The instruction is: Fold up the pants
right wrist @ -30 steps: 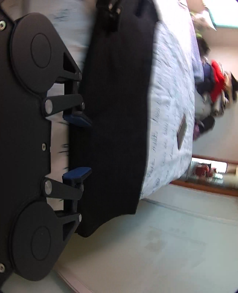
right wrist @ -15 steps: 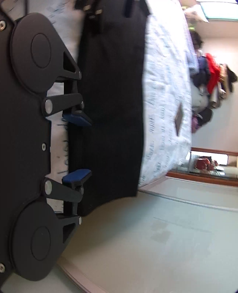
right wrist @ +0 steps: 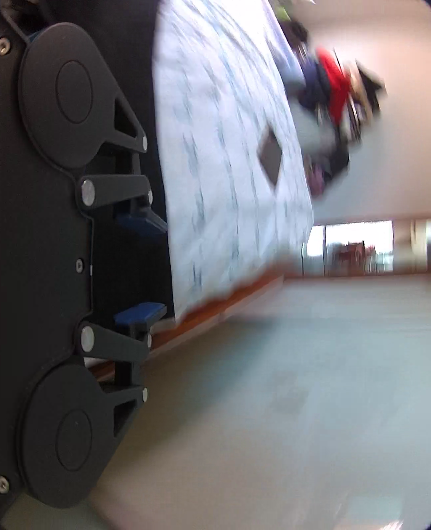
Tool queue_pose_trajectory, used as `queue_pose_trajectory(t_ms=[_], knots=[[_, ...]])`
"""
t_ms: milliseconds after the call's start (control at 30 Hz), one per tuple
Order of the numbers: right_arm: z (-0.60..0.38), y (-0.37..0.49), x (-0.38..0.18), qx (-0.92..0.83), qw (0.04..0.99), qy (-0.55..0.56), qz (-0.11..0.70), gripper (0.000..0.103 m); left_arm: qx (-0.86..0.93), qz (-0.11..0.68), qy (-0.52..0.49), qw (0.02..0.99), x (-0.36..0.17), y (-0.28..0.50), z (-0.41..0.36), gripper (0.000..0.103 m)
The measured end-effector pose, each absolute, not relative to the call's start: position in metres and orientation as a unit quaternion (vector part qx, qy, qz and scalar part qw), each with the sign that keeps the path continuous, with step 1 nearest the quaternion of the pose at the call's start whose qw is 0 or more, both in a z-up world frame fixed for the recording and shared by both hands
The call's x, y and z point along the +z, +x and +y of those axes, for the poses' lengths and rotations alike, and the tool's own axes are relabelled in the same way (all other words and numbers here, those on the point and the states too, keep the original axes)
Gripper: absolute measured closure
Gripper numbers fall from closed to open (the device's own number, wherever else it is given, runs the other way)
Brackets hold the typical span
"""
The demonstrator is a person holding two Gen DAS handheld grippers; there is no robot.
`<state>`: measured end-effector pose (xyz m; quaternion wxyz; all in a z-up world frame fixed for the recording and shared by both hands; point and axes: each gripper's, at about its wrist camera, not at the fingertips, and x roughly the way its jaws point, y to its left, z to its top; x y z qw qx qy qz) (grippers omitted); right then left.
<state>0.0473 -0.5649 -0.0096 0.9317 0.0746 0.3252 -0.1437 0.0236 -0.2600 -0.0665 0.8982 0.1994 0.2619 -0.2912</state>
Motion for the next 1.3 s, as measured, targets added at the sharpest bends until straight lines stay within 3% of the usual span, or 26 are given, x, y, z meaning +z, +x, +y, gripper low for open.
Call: queue_pose_trajectory(t_ms=[100, 267, 433, 567, 767, 833, 900, 967, 1100, 1300], knots=[[-0.563, 0.031, -0.019, -0.201, 0.918, 0.035, 0.340, 0.048, -0.292, 0.259, 0.199, 0.899, -0.067, 0.024, -0.260, 0.001], [-0.596, -0.043, 0.002, -0.283, 0.907, 0.225, 0.213, 0.033, -0.304, 0.289, 0.153, 0.895, -0.066, 0.035, -0.249, 0.001], [-0.603, -0.062, -0.023, -0.230, 0.876, 0.349, 0.239, 0.033, -0.307, 0.291, 0.141, 0.895, -0.067, 0.035, -0.247, 0.001], [-0.608, -0.066, -0.046, -0.203, 0.844, 0.448, 0.215, 0.032, -0.307, 0.290, 0.141, 0.896, -0.067, 0.034, -0.246, 0.001], [-0.594, -0.075, -0.048, -0.207, 0.829, 0.486, 0.183, 0.033, -0.309, 0.293, 0.135, 0.895, -0.068, 0.036, -0.245, 0.001], [-0.591, -0.073, -0.048, -0.217, 0.828, 0.484, 0.181, 0.043, -0.309, 0.293, 0.135, 0.895, -0.068, 0.036, -0.245, 0.001], [-0.589, -0.074, -0.048, -0.231, 0.823, 0.485, 0.186, 0.076, -0.309, 0.294, 0.135, 0.894, -0.068, 0.036, -0.245, 0.001], [-0.587, -0.083, -0.050, -0.228, 0.817, 0.500, 0.174, 0.086, -0.311, 0.295, 0.134, 0.894, -0.067, 0.037, -0.245, 0.001], [-0.569, -0.076, -0.034, -0.245, 0.848, 0.438, 0.169, 0.091, -0.309, 0.311, 0.132, 0.889, -0.054, 0.046, -0.248, 0.003], [-0.496, -0.053, 0.017, -0.246, 0.935, 0.155, 0.205, 0.092, -0.336, 0.345, 0.057, 0.875, -0.014, 0.076, -0.258, 0.002]])
